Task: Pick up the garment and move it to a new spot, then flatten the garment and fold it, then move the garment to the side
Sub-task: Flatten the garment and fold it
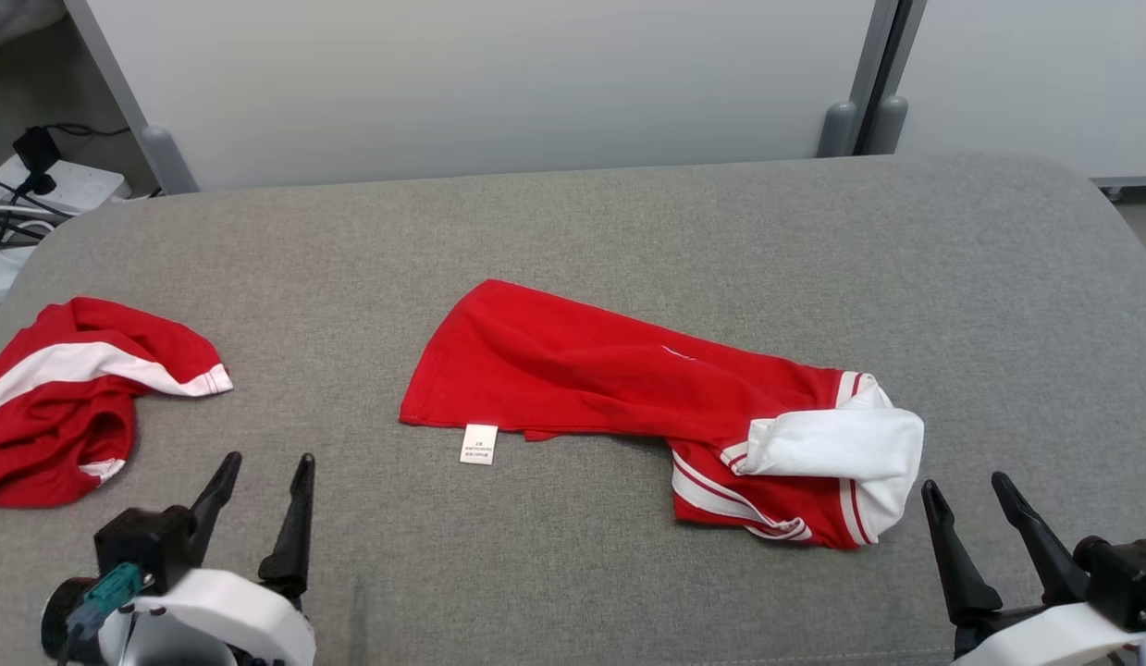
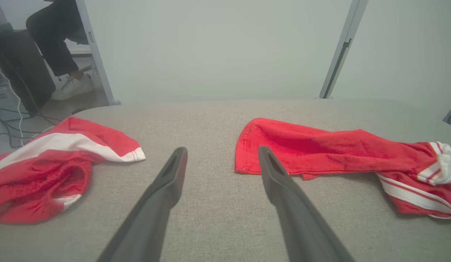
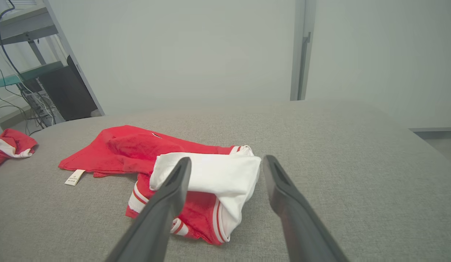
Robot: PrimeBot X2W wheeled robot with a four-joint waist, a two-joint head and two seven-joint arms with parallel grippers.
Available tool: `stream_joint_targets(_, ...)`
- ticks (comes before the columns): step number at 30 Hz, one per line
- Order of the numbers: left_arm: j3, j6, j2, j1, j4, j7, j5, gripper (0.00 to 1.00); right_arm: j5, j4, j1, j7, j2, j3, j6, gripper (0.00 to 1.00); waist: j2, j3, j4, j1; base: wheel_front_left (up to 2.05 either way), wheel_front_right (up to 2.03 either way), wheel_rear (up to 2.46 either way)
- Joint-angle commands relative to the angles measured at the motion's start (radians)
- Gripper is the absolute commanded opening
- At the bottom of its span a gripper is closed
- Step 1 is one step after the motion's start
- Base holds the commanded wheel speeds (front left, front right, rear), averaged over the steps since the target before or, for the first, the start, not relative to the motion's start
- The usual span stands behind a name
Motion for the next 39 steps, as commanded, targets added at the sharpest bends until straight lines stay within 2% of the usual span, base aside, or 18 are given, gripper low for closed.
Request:
stream_joint_targets(1, 0.030, -0.009, 0.025, -0.079, -0.020, 0.007, -0.009, 1.00, 0.009, -0.026, -0.036, 0.007, -0.016, 0.011, 0.000, 1.00, 0.0000, 0.011, -0.003, 0.0000, 0.00, 0.00, 0.00)
stream_joint_targets(6, -0.018, -0.066, 0.012, -0.165, 0.059, 0.087, -0.043, 1.00, 0.025, -0.012, -0.092, 0.070, -0.030, 0.007, 0.000, 1.00, 0.0000, 0.060, -0.026, 0.0000, 0.00, 0.00, 0.00)
stream_joint_targets(13, -0.057, -0.157, -0.022, -0.290, 0.252, 0.147, -0.106, 1.00, 0.077, 0.035, -0.189, 0.127, -0.080, 0.048, 0.000, 1.00, 0.0000, 0.124, -0.053, 0.0000, 0.00, 0.00, 0.00)
stream_joint_targets(17, -0.081, -0.188, -0.028, -0.374, 0.349, 0.187, -0.122, 1.00, 0.122, 0.071, -0.255, 0.159, -0.114, 0.086, 0.000, 1.00, 0.0000, 0.165, -0.060, 0.0000, 0.00, 0.00, 0.00)
stream_joint_targets(26, -0.103, -0.219, -0.031, -0.513, 0.492, 0.215, -0.152, 1.00, 0.252, 0.125, -0.369, 0.231, -0.180, 0.167, 0.000, 1.00, 0.0000, 0.222, -0.058, 0.0000, 0.00, 0.00, 0.00)
stream_joint_targets(39, -0.150, -0.234, -0.047, -0.614, 0.622, 0.211, -0.190, 1.00, 0.342, 0.160, -0.433, 0.274, -0.222, 0.239, 0.000, 1.00, 0.0000, 0.259, -0.055, 0.0000, 0.00, 0.00, 0.00)
